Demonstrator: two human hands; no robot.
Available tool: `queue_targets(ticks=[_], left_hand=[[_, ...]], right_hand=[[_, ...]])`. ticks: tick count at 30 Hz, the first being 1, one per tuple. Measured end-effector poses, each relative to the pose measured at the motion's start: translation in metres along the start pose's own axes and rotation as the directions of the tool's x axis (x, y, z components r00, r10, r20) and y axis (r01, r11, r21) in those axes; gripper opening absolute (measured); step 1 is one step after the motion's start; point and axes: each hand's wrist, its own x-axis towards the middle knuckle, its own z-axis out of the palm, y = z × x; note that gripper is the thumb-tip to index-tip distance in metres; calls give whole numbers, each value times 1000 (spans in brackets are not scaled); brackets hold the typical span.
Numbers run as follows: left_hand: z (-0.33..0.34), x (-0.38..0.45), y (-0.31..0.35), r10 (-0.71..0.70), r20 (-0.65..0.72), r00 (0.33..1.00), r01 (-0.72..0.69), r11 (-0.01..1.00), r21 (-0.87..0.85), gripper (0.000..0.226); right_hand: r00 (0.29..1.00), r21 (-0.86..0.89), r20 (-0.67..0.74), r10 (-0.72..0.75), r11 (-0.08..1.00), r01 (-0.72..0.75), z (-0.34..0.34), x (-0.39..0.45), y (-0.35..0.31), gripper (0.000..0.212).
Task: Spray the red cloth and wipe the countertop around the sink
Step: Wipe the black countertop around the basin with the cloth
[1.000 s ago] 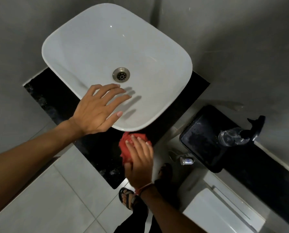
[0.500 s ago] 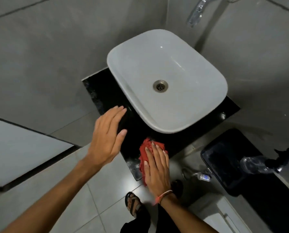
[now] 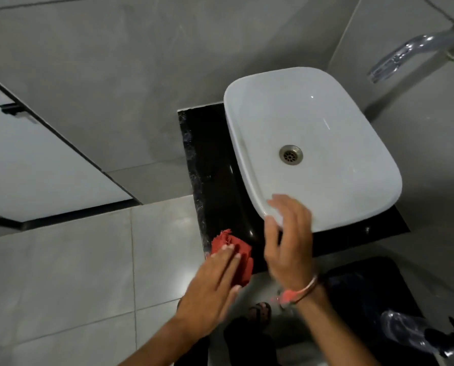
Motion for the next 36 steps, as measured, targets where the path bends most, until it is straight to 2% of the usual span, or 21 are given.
queue_targets(ticks=[3, 5, 7, 9, 12, 16, 19, 27, 32, 36], left_hand=[[34, 22, 17, -45, 59, 997, 36, 989, 143, 66], [46, 32, 15, -64, 69, 995, 50, 981, 189, 67], [52, 33, 7, -40, 86, 995, 23, 981, 194, 67], [54, 31, -5, 37, 117, 992, -60, 979, 196, 66], [46, 38, -29, 184, 184, 966, -216, 962, 170, 63], [31, 60, -65, 418, 266, 869, -450, 890, 71, 58], [16, 95, -100, 501, 266, 824, -534, 843, 66, 57], [-47, 246, -212, 435, 264, 861, -478, 869, 126, 58], [-74, 313, -261, 451, 213, 867, -485, 862, 146, 58], [-84, 347, -293, 347, 107, 932, -360, 921, 150, 57]], right_hand=[[980, -202, 196, -20, 978, 60, -13, 46, 27, 35], [921, -299, 388, 19, 948, 107, -10, 57, 41, 44], [848, -330, 527, 59, 934, 140, -4, 58, 49, 50], [804, -312, 590, 72, 939, 145, -1, 57, 53, 55], [795, -280, 606, 38, 945, 168, 0, 58, 55, 65], [748, -260, 662, -52, 920, 294, 2, 58, 55, 68], [746, -262, 658, -102, 898, 354, 4, 59, 56, 72], [756, -412, 654, -31, 823, 390, 6, 60, 52, 104], [770, -452, 637, 22, 820, 351, 3, 58, 48, 106], [786, -429, 618, 22, 847, 313, 3, 58, 49, 101]])
